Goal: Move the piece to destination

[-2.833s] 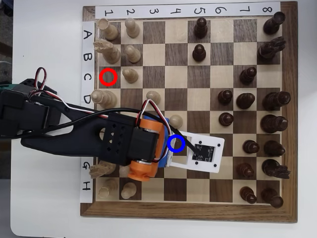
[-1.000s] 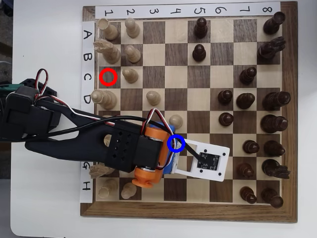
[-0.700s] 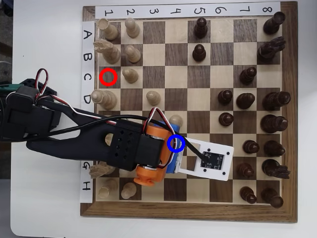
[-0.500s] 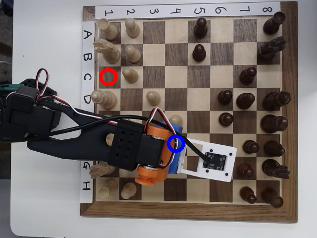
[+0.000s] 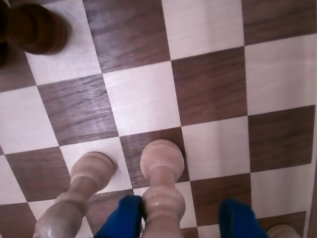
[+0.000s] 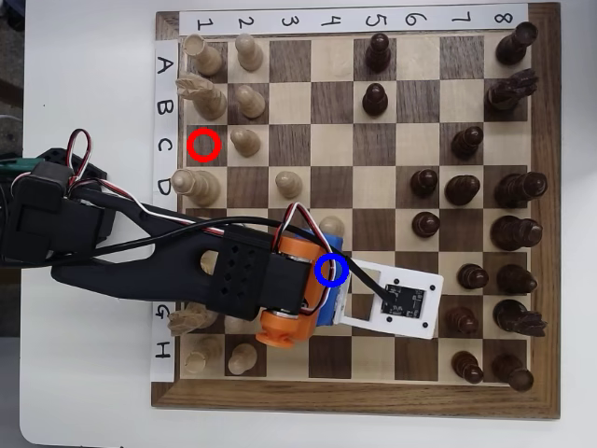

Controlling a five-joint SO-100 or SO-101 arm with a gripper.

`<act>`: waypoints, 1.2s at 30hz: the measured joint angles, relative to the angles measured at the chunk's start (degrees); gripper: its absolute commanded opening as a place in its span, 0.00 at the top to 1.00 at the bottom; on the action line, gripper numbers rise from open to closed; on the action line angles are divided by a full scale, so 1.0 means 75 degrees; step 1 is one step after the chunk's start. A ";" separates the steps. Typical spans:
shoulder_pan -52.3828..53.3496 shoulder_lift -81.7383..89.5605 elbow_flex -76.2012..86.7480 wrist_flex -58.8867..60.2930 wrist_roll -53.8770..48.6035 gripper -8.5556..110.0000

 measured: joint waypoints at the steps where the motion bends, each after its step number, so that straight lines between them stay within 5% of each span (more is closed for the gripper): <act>1: 0.0000 0.0000 0.0047 0.0000 -0.0012 0.71; 36: -0.0246 0.0352 0.0176 0.0375 -0.0070 0.71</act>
